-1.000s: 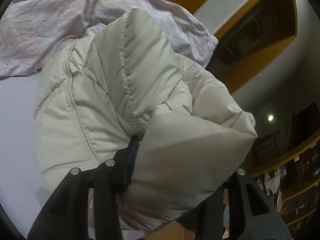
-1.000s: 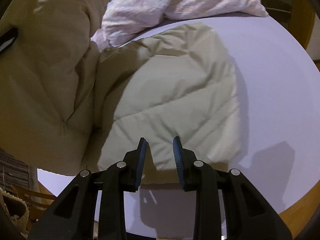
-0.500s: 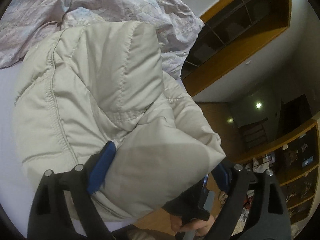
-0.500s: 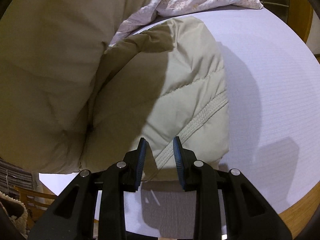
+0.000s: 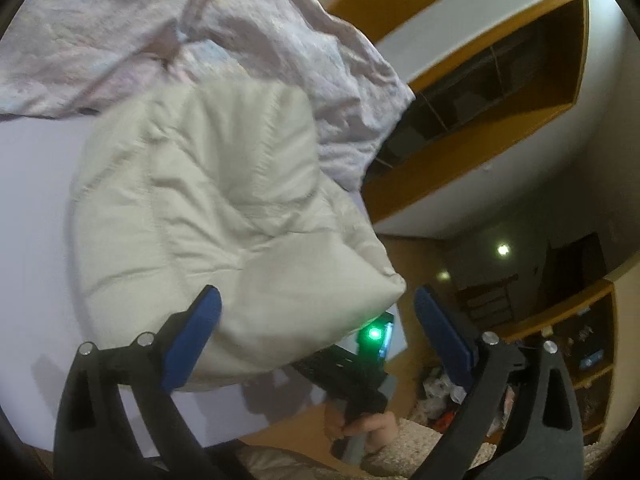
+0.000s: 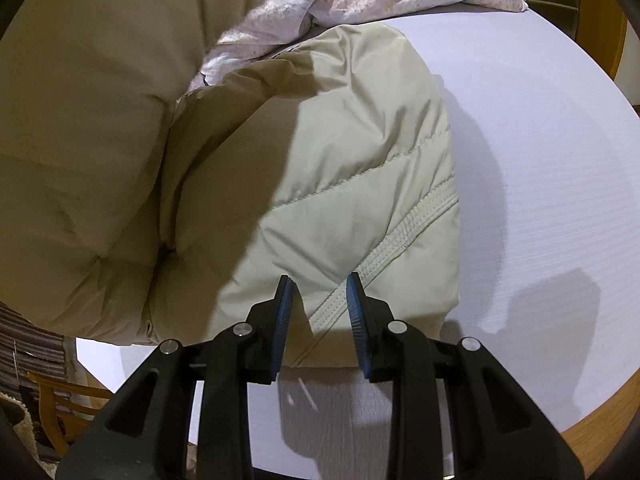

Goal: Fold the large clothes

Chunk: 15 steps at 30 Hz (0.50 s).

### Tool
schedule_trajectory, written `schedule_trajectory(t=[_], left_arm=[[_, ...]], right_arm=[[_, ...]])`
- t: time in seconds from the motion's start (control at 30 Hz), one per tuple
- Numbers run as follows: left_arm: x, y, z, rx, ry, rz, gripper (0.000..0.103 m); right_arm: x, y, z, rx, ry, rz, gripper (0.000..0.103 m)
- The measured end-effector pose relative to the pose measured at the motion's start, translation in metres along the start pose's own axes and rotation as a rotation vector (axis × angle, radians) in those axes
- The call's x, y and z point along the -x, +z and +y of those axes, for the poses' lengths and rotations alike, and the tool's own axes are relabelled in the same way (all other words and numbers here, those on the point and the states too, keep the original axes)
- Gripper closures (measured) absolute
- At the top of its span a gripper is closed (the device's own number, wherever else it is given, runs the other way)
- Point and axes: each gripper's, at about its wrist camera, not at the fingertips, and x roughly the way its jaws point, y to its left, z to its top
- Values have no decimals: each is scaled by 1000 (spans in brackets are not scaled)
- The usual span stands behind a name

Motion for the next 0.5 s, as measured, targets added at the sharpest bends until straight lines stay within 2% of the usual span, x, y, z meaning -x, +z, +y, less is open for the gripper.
schedule_trajectory(t=[0.1,0.23,0.5], left_arm=[[10,3,15,7,80,-36,6],[1,8,41,26,189,-35,6],[-19,10,72,44,267,-1,6]], right_arm=[[-1,1,0,-3,-3,0,73],[-2,2,0,-6,-6,1,73],[-4,3,0,-6,-9,2,73]])
